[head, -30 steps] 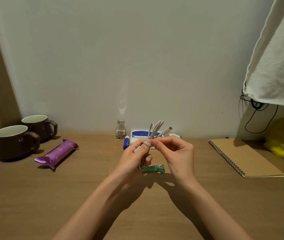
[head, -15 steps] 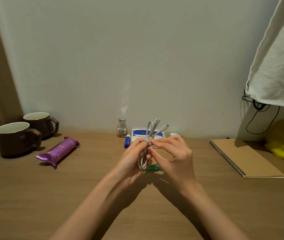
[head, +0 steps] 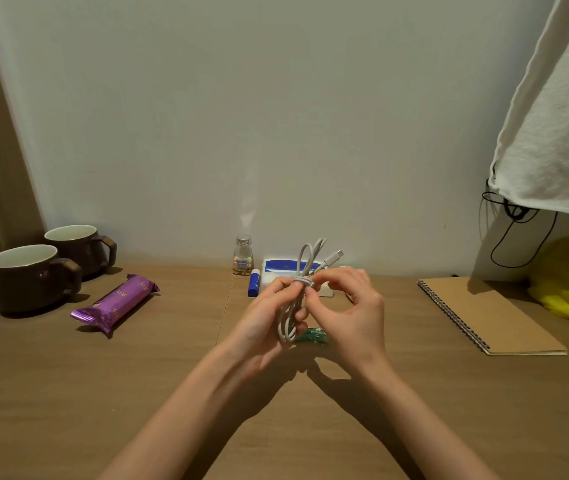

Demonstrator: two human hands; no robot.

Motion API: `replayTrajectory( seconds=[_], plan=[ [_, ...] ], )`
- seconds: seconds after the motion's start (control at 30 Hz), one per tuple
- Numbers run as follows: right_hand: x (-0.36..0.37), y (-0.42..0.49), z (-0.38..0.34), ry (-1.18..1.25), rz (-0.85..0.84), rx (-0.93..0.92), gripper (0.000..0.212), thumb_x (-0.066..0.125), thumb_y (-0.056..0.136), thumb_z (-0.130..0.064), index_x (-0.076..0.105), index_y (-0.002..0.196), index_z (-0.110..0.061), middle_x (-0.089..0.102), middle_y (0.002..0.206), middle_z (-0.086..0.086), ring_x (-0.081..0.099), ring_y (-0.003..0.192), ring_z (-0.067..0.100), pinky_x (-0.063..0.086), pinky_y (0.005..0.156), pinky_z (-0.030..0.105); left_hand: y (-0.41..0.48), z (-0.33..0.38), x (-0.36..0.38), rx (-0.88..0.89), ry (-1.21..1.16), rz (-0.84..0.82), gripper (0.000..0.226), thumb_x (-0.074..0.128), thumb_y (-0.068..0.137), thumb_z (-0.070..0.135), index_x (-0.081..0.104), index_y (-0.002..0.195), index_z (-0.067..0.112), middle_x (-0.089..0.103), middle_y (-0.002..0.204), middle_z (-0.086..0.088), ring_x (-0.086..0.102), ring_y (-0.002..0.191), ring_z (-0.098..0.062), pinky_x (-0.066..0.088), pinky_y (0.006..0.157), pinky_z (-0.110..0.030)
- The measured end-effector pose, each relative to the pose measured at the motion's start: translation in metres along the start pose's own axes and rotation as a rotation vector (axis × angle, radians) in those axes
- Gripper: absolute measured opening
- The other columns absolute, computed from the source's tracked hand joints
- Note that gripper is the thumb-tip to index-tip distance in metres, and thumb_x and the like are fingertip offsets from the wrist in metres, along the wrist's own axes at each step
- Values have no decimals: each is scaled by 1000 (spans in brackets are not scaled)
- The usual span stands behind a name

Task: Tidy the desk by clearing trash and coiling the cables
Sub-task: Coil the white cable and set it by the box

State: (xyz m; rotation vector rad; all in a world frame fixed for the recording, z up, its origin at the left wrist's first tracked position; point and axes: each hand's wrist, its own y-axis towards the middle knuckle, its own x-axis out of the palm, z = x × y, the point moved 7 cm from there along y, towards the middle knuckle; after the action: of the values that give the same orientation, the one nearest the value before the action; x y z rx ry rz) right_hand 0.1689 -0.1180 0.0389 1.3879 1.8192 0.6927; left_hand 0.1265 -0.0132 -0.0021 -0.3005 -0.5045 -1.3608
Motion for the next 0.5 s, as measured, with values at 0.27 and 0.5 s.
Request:
replayTrajectory(
  seconds=[0.27,0.5],
  plan=[
    [11,2,10,66,-136,176,19,67,84,-15,62,80,-33,61,86,-16,54,94,10,47,81,29,0,1,-4,7,43,-13,18,47,93,19,55,103,6,54,78,-5,49,54,-9,41,55,-23],
    [4,0,12,157,-23,261,16,74,79,-14,63,88,-21,65,86,-10,62,86,10,55,78,35,-2,7,-5,57,239,30,17,45,96,20,52,104,7,52,72,-1,48,59,-9,38,59,-25]
  ],
)
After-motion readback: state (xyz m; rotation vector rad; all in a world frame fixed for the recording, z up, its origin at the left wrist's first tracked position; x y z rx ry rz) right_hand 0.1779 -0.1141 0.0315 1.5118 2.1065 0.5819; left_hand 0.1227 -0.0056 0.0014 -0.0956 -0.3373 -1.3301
